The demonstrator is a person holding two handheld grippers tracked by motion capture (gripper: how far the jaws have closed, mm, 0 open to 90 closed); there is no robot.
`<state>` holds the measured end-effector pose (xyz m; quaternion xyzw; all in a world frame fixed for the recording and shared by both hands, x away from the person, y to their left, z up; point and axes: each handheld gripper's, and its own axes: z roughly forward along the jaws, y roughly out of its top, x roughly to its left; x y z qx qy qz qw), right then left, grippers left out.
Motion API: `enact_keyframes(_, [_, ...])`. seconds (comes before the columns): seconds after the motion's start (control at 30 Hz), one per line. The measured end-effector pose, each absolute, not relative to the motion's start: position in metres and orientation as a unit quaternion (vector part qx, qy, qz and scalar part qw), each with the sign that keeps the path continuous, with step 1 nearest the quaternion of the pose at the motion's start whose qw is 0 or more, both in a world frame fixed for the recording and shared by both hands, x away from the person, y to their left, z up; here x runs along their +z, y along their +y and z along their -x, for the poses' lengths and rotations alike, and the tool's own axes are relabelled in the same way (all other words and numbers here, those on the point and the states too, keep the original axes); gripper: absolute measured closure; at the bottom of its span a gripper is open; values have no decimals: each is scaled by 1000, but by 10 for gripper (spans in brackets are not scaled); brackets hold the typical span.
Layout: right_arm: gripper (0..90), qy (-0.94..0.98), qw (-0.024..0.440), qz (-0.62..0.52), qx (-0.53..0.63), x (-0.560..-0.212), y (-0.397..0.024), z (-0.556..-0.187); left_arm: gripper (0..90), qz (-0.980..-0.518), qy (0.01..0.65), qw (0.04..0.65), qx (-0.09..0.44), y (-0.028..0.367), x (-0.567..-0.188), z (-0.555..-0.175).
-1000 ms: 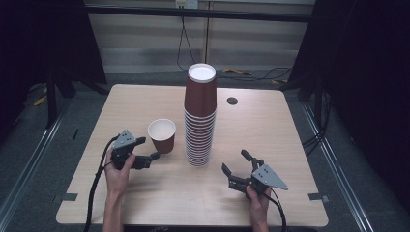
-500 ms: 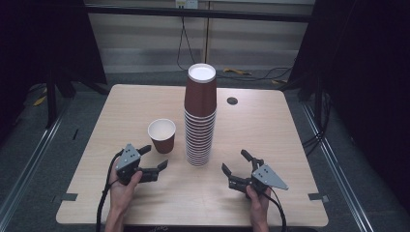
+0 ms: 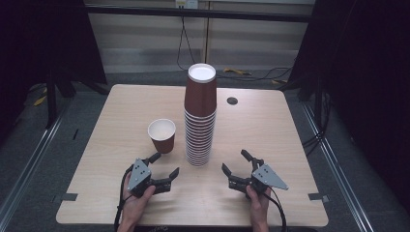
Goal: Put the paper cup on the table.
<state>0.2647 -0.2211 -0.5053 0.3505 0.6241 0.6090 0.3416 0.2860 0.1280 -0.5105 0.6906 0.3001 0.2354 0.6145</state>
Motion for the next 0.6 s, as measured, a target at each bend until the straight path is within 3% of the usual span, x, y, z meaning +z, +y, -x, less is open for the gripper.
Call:
enact_keyframes(0.27, [138,624,341,-350,609,-505,-221,-265,154,-644,287,661,259,136,-515,-279])
enact_keyframes(0.6, [136,623,344,-358,604,-505,-221,-265,147,-649,276,662,252,135,-515,-279])
